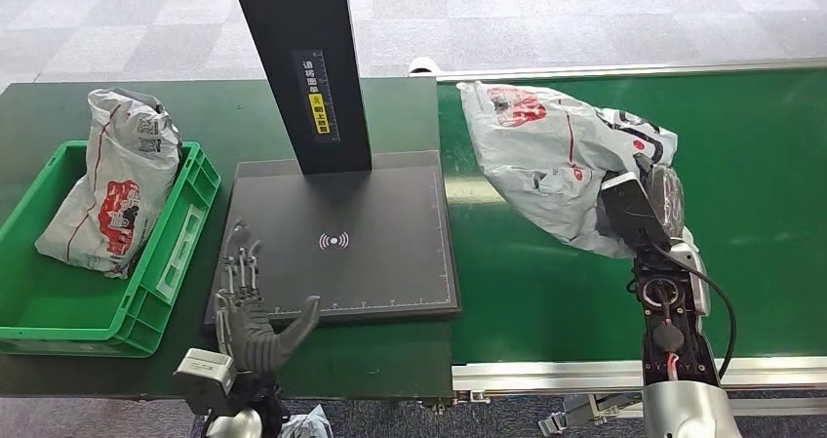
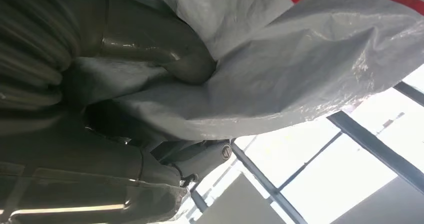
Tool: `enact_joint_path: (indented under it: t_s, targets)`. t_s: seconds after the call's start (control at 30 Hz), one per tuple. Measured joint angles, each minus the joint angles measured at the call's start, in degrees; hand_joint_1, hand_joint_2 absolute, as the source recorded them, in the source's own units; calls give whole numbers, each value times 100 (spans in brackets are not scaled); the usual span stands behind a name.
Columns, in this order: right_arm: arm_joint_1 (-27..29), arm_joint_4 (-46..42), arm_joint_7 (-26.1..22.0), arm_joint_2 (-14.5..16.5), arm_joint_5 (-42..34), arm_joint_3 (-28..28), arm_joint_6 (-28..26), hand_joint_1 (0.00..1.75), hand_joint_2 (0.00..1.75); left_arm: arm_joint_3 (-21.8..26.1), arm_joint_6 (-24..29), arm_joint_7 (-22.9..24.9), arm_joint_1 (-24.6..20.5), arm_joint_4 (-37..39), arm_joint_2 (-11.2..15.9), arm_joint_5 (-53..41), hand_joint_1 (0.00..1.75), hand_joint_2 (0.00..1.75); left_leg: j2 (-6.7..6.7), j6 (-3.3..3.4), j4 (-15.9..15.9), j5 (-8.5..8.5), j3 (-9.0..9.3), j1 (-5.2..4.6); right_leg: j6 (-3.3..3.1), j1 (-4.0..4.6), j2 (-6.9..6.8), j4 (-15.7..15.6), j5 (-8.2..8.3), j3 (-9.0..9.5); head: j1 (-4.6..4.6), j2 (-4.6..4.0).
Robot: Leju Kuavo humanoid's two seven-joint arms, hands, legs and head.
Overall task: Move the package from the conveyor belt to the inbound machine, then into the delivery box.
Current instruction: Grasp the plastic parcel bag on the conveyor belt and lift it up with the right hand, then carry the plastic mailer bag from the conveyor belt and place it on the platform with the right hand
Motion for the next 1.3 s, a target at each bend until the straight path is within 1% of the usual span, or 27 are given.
enact_joint_path:
  t_s: [0.07,0.17,0.37,0.47,0.53,0.63,0.73,0.87,0.93,1.03,1.17,1.3]
  targets:
    - [148,-536,31,42,-94,127,23,175,175,165,31,0,76,-282,21,25,0,175,0,0,-1,0,0,0,-1,1,0,0,-1,0,0,1]
    - [281,-1016,37,75,-167,254,22,175,175,293,38,-3,145,-533,31,26,0,175,0,0,-2,0,0,0,-1,0,0,0,-1,1,1,1]
    - [355,-1276,14,90,-215,325,20,175,175,367,61,-28,188,-668,33,22,0,175,-1,1,-1,1,2,-1,-1,-1,0,0,0,4,1,2]
    - [445,-1555,-60,156,-333,481,165,175,175,551,281,-158,281,-935,43,28,0,175,4,1,-1,1,2,0,0,0,3,0,1,6,1,2]
    - [442,-1589,-6,262,-338,665,356,175,175,741,373,-193,324,-1132,49,90,0,175,9,0,-3,0,1,3,-1,4,7,1,1,3,1,2]
    - [310,-1406,75,546,-340,1086,693,175,175,1023,359,-141,271,-1341,51,145,0,175,10,-4,-6,3,2,11,-3,13,9,2,0,-1,1,1]
    - [60,-856,83,961,-371,1615,973,175,175,1202,329,22,93,-1376,46,109,0,175,10,-13,-7,10,3,20,-6,23,9,4,1,0,2,1]
    - [-174,-14,35,1444,-360,2233,1024,175,175,1320,373,109,-53,-1327,32,42,0,175,8,-15,-6,13,4,22,-7,25,7,5,2,1,3,2]
    - [-247,343,-8,1600,-369,2444,1024,175,175,1359,400,116,-84,-1293,28,21,0,175,7,-15,-5,12,2,21,-7,24,6,5,2,1,3,2]
    - [-314,731,-72,1707,-396,2634,1021,175,175,1399,414,118,-97,-1253,22,13,0,175,7,-14,-4,11,0,18,-6,20,6,3,1,0,4,2]
    - [-327,1000,-141,1726,-450,2746,1013,0,175,1420,446,120,-92,-1198,0,2,0,175,5,-14,-4,9,-2,14,-6,17,6,1,1,-1,4,1]
    - [-339,1184,-73,1722,-542,2754,960,0,175,1420,484,120,-70,-1165,-26,-29,0,175,4,-14,-4,9,-1,15,-6,17,6,0,1,-2,2,0]
